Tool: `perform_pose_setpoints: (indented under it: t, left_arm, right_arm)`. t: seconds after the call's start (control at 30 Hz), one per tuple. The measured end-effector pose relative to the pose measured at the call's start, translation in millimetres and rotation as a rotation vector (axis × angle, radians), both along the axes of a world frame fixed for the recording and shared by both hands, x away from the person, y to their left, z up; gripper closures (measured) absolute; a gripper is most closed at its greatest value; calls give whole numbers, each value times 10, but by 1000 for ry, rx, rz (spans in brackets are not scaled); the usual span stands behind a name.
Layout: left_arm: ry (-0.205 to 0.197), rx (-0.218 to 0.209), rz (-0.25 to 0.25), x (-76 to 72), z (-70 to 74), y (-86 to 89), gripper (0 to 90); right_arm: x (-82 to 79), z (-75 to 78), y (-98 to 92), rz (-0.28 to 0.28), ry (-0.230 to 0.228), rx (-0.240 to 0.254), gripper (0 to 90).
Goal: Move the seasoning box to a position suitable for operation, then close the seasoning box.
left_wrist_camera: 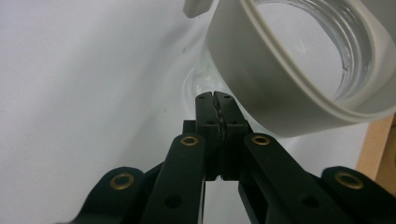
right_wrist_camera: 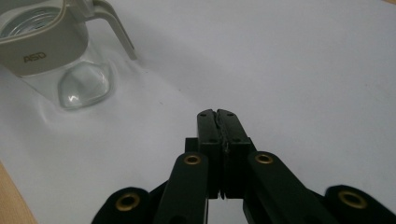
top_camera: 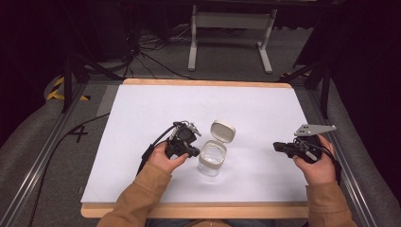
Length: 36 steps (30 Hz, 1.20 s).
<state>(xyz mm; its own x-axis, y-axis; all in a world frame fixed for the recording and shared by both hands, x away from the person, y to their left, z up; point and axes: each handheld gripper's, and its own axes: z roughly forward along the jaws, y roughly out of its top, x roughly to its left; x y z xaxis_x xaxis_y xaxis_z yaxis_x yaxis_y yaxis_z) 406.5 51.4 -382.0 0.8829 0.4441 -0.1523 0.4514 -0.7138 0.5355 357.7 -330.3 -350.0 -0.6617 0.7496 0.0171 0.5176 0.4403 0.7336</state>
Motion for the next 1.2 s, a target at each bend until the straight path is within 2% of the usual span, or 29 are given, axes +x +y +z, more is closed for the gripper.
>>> perform_pose_setpoints:
  t: [0.03, 0.13, 0.23, 0.33, 0.47, 0.6, 0.67, 0.7, 0.77, 0.9, 0.97, 1.07, 1.2]
  left_arm:
    - [7, 14, -10, -14, 16, 3, 894]
    - [6, 7, -13, -69, 14, 0, 892]
    - [21, 4, -14, -117, 4, 6, 892]
    - [33, 18, -25, -163, -21, 5, 890]
    - [32, 20, -30, -181, -22, -2, 881]
    - [49, 19, -41, -185, -23, -7, 870]
    - [52, 33, -45, -172, -21, 0, 849]
    - [58, 27, -36, -169, -28, 5, 806]
    - [62, 21, -31, -152, -23, 20, 778]
    - [34, 2, 20, -137, 50, 108, 740]
    - [21, -3, 26, -131, 70, 128, 721]
    - [-17, -13, 55, -130, 155, 201, 724]
    - [-35, -36, 83, -128, 279, 331, 722]
  right_arm:
    - [10, 2, 13, 4, -3, 1, 892]
    - [44, 8, 59, 19, 0, 2, 891]
    - [57, 11, 89, 26, 3, 4, 890]
    - [78, 13, 147, 43, 2, 2, 890]
    - [93, 10, 176, 52, 4, -3, 889]
    - [104, -12, 216, 62, 10, -6, 886]
    - [108, -20, 233, 66, 16, -7, 887]
    - [109, -25, 242, 70, 17, -8, 889]
    - [106, -21, 243, 71, 17, -8, 891]
    - [101, -16, 236, 69, 13, -5, 892]
    - [100, -18, 244, 70, 10, -6, 892]
    - [99, -22, 265, 78, 11, -6, 892]
    - [95, -29, 324, 93, 11, -2, 892]
